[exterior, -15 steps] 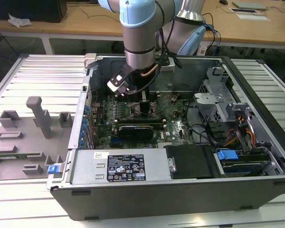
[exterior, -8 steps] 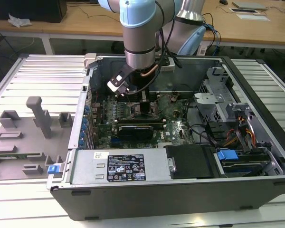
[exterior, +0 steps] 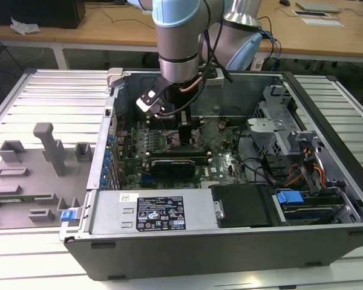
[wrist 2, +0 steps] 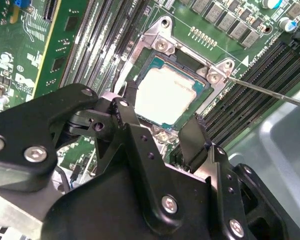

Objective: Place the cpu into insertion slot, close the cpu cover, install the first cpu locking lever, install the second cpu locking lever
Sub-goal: 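Place the cpu into insertion slot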

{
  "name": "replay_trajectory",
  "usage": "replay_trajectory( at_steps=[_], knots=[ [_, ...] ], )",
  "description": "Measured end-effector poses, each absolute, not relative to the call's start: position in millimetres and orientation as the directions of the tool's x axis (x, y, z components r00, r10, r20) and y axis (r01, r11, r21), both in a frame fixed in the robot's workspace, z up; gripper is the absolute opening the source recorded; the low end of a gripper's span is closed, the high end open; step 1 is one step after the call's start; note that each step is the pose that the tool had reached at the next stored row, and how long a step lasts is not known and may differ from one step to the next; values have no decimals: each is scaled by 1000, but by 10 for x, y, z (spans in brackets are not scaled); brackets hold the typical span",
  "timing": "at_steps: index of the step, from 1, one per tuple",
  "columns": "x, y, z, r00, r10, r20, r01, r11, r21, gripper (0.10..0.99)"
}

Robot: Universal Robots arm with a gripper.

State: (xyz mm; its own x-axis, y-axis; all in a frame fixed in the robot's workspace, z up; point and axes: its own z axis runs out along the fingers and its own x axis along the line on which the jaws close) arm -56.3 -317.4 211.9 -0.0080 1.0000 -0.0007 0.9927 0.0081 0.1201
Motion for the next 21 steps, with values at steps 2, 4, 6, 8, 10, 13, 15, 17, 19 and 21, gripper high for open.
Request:
replay_trajectory(
  at_steps=[2, 4, 6, 8, 10, 13, 15, 17, 19, 21],
  knots=[
    [-563, -3174, 2119, -8, 1000, -1, 993, 8, 120, 592],
    [-563, -3174, 2119, -8, 1000, -1, 993, 8, 120, 463],
    [-563, -3174, 2119, -8, 1000, -1, 993, 8, 120, 404],
    [-563, -3174, 2119, -8, 1000, -1, 993, 8, 120, 282],
    [-563, -3174, 2119, -8, 1000, -1, 993, 8, 120, 161],
    [-563, -3174, 2119, -8, 1000, -1, 993, 8, 120, 106],
    [-563, -3174, 2119, -8, 1000, -1, 993, 8, 120, 106],
    [-563, -3174, 2119, -8, 1000, -1, 993, 8, 119, 106],
    [-545, -3174, 2116, -8, 1000, -1, 997, 8, 77, 106],
    [-531, -3174, 2117, -8, 1000, -1, 999, 8, 48, 106]
  ],
)
